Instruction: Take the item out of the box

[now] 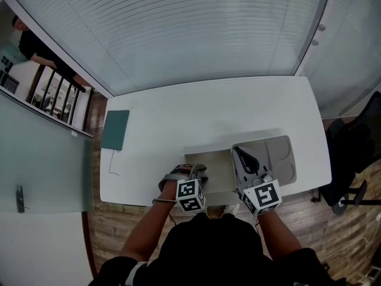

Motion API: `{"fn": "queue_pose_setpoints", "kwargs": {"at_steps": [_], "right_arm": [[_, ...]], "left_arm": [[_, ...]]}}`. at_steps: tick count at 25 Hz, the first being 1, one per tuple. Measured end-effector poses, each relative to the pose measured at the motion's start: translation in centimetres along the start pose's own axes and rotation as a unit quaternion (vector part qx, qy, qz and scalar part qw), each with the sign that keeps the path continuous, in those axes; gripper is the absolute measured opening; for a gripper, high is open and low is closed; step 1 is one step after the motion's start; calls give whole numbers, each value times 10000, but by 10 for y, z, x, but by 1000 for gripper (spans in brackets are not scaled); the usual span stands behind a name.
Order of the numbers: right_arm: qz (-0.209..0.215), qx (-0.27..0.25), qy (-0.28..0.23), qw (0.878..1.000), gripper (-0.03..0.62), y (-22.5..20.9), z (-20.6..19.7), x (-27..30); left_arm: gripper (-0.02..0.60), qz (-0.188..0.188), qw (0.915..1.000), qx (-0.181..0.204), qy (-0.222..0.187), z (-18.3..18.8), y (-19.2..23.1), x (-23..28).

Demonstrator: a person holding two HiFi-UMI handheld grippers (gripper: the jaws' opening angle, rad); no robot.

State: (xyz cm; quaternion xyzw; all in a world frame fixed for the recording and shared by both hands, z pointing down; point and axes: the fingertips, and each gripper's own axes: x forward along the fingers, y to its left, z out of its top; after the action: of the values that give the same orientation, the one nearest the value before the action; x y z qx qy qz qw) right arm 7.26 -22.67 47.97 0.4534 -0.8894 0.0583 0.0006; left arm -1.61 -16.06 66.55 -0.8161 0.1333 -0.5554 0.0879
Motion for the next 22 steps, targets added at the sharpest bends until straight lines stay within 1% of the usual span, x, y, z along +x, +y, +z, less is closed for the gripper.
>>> {"fn": "queue_pose_setpoints", "kwargs": {"at_steps": [3, 5, 7, 9, 11, 12, 13, 15, 17, 18, 20, 22], "right_arm": [[-51, -68, 17, 10000, 6, -3, 3, 1], [-82, -97, 20, 9999, 6, -6, 5, 1], [-115, -104, 25, 9999, 6, -7, 4, 1], [-146, -76, 44, 9999, 6, -8, -1, 2], [-155, -86, 64, 9998, 6, -8, -3, 4], [-145, -111, 70, 9998, 6, -7, -3, 5], [-132, -133, 73, 9998, 6, -5, -3, 7], [-106, -167, 82, 9998, 6, -2, -3, 10], [-85, -177, 96, 9998, 6, 1, -5, 12], [-74, -175, 104, 9998, 6, 1, -6, 13], [-60, -185, 122, 9997, 6, 1, -7, 15], [-54, -199, 131, 9997, 6, 1, -7, 15]], "left_arm": [[167, 344, 9983, -238, -410, 10, 15, -14], [167, 583, 9949, -439, -697, 15, 26, -25], [167, 836, 9898, -646, -959, 18, 38, -36], [167, 1103, 9817, -920, -1249, 20, 50, -48], [167, 1344, 9683, -1323, -1639, 23, 64, -61], [167, 1436, 9589, -1575, -1873, 25, 70, -69], [167, 1498, 9475, -1856, -2132, 26, 76, -77], [166, 1532, 9193, -2437, -2685, 27, 87, -93], [166, 1513, 8901, -2911, -3162, 26, 97, -107], [166, 1525, 8787, -3084, -3311, 23, 100, -113], [166, 1596, 8583, -3398, -3499, 13, 105, -120], [166, 1749, 8314, -3706, -3754, 2, 110, -131]]}}
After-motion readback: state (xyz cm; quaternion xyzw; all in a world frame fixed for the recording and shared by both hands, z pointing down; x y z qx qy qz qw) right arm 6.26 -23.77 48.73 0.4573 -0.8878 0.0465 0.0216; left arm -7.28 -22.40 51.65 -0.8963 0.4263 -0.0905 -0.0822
